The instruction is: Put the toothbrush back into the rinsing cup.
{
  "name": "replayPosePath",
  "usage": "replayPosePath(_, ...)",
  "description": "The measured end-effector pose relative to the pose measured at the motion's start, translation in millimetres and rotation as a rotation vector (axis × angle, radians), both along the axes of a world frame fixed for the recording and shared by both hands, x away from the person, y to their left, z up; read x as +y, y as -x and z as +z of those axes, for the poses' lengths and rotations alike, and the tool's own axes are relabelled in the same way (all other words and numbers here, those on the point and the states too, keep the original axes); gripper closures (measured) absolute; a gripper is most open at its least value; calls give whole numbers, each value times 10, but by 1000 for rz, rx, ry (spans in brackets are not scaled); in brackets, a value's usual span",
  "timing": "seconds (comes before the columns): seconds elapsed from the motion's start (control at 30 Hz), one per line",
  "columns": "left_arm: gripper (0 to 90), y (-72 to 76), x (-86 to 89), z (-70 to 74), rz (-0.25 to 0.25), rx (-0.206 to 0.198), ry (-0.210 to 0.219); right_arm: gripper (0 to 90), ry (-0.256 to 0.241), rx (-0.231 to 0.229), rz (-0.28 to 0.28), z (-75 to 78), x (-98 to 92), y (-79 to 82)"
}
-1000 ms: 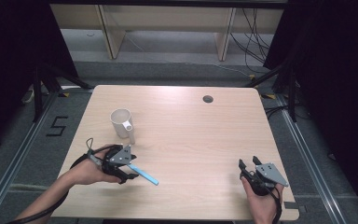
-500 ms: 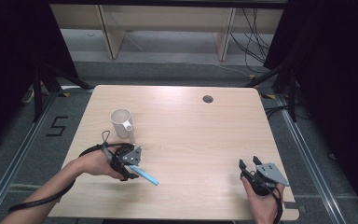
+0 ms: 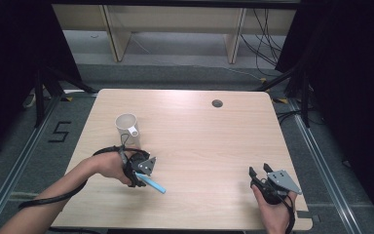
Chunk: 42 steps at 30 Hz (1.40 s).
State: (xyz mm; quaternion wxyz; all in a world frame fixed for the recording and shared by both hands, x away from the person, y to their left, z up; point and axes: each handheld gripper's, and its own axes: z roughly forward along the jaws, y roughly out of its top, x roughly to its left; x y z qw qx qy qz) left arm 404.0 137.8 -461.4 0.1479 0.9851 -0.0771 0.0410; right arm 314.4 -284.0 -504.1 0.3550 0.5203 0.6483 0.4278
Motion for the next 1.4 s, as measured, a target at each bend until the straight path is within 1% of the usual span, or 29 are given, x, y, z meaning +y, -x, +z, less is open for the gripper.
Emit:
replayPosePath(0.03,472,-7,-4,-9,-1,-2,-5,449,9,-8,13,-2,-13,-12)
replayPosePath(0.17,479,-14,-24,-30,4,4,-17,449,18,-8,18,-1,-8,-13)
replayPosePath(0.27,479,-21,-47,-28,-9,-7,-20,449,16,-10,17,-2,-4,-15)
replayPosePath(0.33,478,-26,-64,-29,-6,-4,-24,449,16,-7,18,-1,-7,-12)
replayPosePath(0.53,481,-36,-92,-46,-18,-9,-49,449,5,-1,17,-5,-2,-9)
replayPosePath(0.57,482,-36,-95,-49,-23,-10,-54,449,7,-7,19,-8,3,-16)
replayPosePath(0.6,482,-38,-98,-49,-30,-10,-62,449,24,-14,18,-7,-6,-20)
replayPosePath(0.63,488,-36,-102,-61,-20,-1,-54,449,8,0,11,-3,9,-6)
replayPosePath(0.67,490,-36,-102,-61,-20,-1,-54,449,8,0,11,-3,9,-6)
replayPosePath(0.7,490,-41,-108,-66,-16,-1,-52,449,28,-14,19,-4,-5,-15)
replayPosePath(0.73,493,-46,-113,-70,-14,1,-54,449,11,-6,25,-4,0,-13)
replayPosePath(0.8,495,-56,-124,-73,-18,-3,-59,449,3,0,24,-3,6,-11)
replayPosePath(0.83,496,-61,-133,-71,-20,-6,-59,449,30,-17,22,2,-5,-13)
replayPosePath(0.87,497,-63,-138,-69,-23,-5,-60,449,35,-27,17,1,-4,-15)
replayPosePath(0.9,498,-69,-149,-65,-32,-6,-62,449,32,-21,19,6,-3,-11)
replayPosePath(0.97,501,-70,-156,-65,-32,-6,-62,449,35,-30,16,-1,-4,-18)
replayPosePath(1.0,509,-73,-168,-64,-38,-3,-71,449,18,-13,22,-3,9,-16)
replayPosePath(1.07,518,-75,-173,-62,-44,-5,-75,449,21,-16,29,-7,7,-23)
replayPosePath(1.13,525,-81,-182,-61,-47,-1,-77,449,32,-14,22,0,11,-14)
replayPosePath(1.17,537,-86,-185,-64,-53,1,-81,449,8,-13,36,-8,19,-20)
replayPosePath(1.2,537,-90,-188,-70,-57,6,-89,449,8,-13,36,-8,19,-20)
replayPosePath(1.23,540,-92,-190,-81,-60,10,-93,449,15,-9,24,-1,18,-12)
replayPosePath(1.33,548,-107,-187,-106,-66,24,-114,449,8,-14,27,-4,15,-16)
replayPosePath(1.4,554,-118,-183,-118,-67,27,-119,449,6,-16,33,-9,15,-21)
